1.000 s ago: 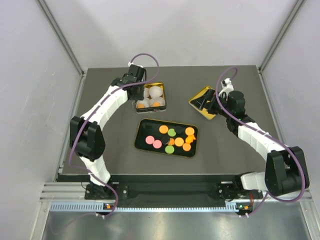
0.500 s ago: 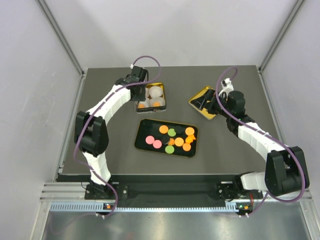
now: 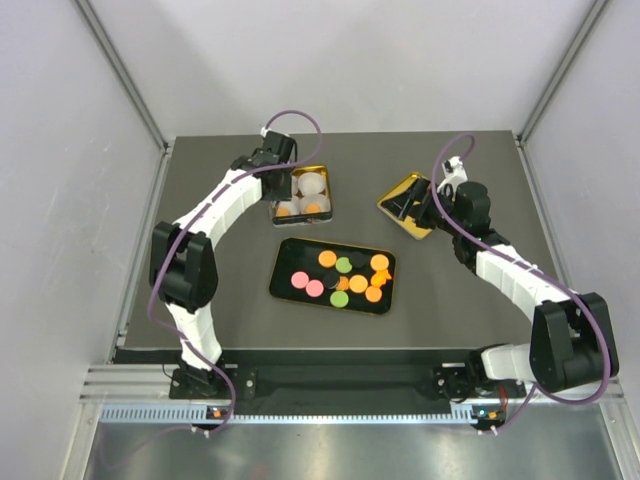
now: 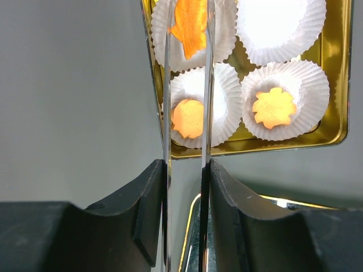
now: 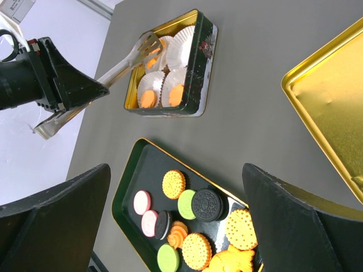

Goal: Pack the cookies

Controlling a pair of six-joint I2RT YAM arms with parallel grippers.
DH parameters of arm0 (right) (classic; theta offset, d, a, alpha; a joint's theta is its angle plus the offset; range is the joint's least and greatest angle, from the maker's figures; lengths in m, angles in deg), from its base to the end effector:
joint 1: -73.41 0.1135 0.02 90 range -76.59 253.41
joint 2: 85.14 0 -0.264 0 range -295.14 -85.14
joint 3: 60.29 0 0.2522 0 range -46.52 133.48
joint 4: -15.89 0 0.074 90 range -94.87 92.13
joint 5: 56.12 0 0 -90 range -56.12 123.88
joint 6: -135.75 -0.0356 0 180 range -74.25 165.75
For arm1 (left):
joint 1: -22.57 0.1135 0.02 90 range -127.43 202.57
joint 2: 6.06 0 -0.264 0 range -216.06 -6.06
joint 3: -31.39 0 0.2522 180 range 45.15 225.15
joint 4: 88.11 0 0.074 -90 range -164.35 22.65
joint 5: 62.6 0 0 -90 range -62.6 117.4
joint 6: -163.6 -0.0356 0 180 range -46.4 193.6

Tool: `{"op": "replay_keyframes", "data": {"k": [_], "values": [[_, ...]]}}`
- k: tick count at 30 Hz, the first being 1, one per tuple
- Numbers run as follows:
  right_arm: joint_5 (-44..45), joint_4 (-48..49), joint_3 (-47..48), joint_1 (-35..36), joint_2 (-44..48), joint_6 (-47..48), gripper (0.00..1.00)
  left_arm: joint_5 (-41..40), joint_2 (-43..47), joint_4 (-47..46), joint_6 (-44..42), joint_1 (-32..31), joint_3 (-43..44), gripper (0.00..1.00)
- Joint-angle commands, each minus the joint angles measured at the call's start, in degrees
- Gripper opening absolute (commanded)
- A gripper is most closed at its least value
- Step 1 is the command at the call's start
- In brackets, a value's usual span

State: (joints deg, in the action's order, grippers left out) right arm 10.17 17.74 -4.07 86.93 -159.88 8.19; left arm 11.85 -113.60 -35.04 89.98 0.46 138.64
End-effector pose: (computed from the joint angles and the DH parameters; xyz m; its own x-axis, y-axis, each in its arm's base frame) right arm 0.2803 0.0821 0.2575 -0.5799 0.4346 -0.6891 -0.2966 0.6752 0.6754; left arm 0.3894 -0.1479 0.2771 -0.7737 0.0211 -0.6332 -0.0040 0.9993 0.0381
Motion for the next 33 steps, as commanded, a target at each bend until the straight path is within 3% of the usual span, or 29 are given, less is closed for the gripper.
{"op": "replay_keyframes", "data": {"k": [1, 6, 21, 25, 33], "values": [[-0.5, 1.7, 2.6, 0.7, 0.6, 0.6, 1.0, -1.1, -0.9, -3.4, 0.5, 0.1, 2.4, 0.41], [-0.6, 1.6, 2.6, 0.7, 0.8, 0.6, 1.0, -0.4, -0.4, -3.4, 0.2, 0.1, 2.4, 0.5], [-0.7, 1.9, 2.5, 0.8, 0.7, 0.6, 1.0, 3.9, 5.8, -2.6, 0.1, -0.2, 2.7, 0.49], [-0.6, 1.4, 2.8, 0.6, 0.6, 0.6, 1.0, 3.8, 9.6, -0.5, -0.5, -2.1, 2.6, 0.49], [-0.2, 0.8, 3.4, 0.8, -0.1, 0.8, 1.0, -1.0, 17.2, 5.4, -2.6, -12.4, -2.3, 0.49]]}}
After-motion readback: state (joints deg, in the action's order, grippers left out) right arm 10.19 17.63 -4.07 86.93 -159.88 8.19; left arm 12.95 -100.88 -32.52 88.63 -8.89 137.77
